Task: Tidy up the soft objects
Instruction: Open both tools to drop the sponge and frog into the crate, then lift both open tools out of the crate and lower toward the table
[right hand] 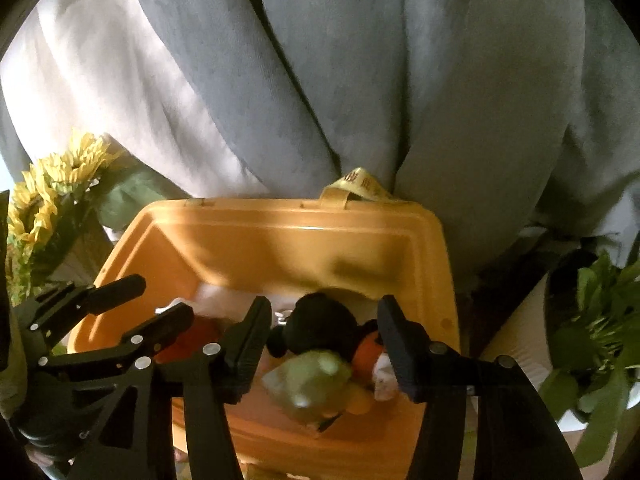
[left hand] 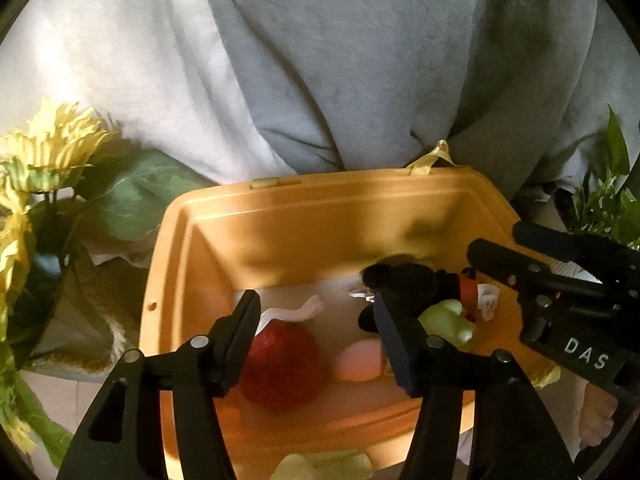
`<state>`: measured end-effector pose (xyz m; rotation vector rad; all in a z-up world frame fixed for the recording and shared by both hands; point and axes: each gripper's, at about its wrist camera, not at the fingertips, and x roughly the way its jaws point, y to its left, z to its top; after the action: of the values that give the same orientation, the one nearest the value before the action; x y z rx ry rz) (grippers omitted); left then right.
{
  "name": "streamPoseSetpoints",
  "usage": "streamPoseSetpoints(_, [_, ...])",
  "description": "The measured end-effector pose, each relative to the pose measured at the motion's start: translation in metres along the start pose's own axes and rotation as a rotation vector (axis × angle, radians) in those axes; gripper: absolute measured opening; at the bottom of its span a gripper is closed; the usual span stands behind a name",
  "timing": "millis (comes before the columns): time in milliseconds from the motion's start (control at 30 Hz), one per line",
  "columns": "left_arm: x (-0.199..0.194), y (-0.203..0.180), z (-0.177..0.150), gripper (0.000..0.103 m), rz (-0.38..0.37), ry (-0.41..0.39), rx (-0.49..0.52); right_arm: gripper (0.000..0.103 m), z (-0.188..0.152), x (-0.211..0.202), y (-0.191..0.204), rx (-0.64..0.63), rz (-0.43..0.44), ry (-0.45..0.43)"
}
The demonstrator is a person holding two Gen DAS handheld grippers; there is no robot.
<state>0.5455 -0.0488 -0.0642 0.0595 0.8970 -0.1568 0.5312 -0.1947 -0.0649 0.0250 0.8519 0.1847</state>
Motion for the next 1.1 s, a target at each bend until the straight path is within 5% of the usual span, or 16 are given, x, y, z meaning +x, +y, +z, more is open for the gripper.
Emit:
streamPoseSetpoints(633, [-0.07, -0.005, -0.013, 0.078, 0.135, -0.108, -0.019, 0.057, -0.018, -0.05, 0.008, -0.027, -0.016, -0.062])
streamPoseSetpoints(1100, [-0.124, -0.007, -0.053, 0.089, 0.208, -0.211, -0.061, 0.069, -0.043, -0.102, 0.023, -0.045, -0.05, -0.17])
